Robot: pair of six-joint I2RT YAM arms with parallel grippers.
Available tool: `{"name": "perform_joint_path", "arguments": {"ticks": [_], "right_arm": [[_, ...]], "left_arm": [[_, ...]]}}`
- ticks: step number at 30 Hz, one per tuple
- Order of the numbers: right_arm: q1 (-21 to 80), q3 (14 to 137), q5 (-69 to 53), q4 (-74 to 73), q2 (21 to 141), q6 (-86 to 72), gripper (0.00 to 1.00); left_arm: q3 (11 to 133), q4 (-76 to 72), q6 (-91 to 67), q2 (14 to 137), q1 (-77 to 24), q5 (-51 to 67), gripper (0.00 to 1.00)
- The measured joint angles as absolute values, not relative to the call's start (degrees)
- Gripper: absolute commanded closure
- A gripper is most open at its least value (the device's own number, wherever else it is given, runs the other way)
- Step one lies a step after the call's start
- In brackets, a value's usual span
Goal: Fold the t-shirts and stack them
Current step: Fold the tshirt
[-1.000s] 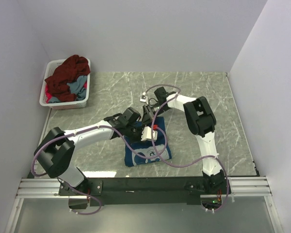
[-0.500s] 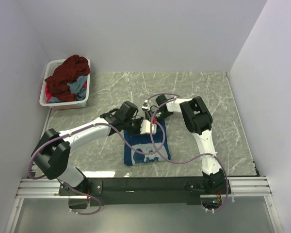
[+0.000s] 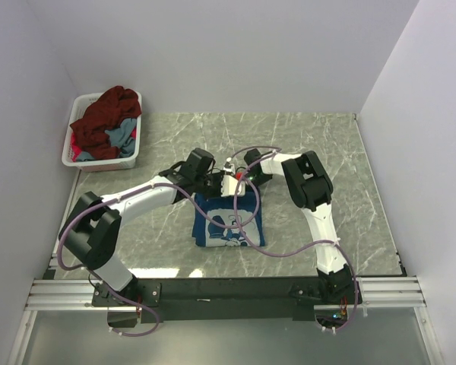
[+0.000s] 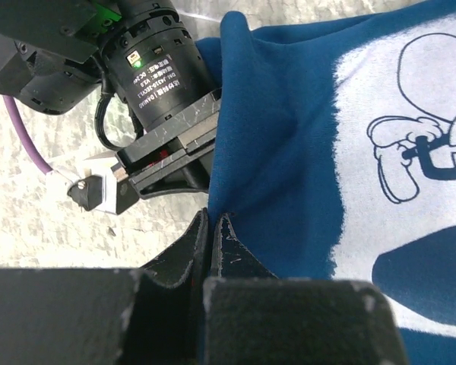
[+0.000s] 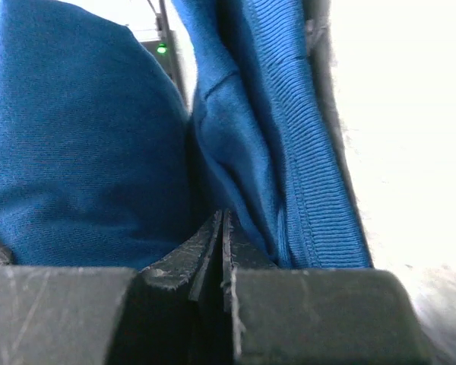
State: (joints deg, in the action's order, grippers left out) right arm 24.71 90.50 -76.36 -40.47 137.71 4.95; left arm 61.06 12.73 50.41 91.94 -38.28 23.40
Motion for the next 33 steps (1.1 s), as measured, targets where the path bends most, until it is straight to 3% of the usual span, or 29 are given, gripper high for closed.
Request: {"name": "perform_joint_path", "arguments": {"ticks": [18, 25, 33], "right_arm": [[24.10, 103.20, -63.00, -54.76, 136.55, 17.10, 0.89], [24.01, 105.95, -67.33, -59.18, 143.96, 17.65, 0.90], [24.01, 106.83, -66.78, -61.52, 144.31, 19.44, 0.92]], "left_arm": [[55.16, 7.49, 53.12, 88.12, -39.31, 23.05, 0.99], [54.57, 4.86, 53.54, 87.55, -39.62, 22.48, 1.00], [55.24, 0.08, 53.80, 90.37, -38.63, 21.15, 1.00]]}}
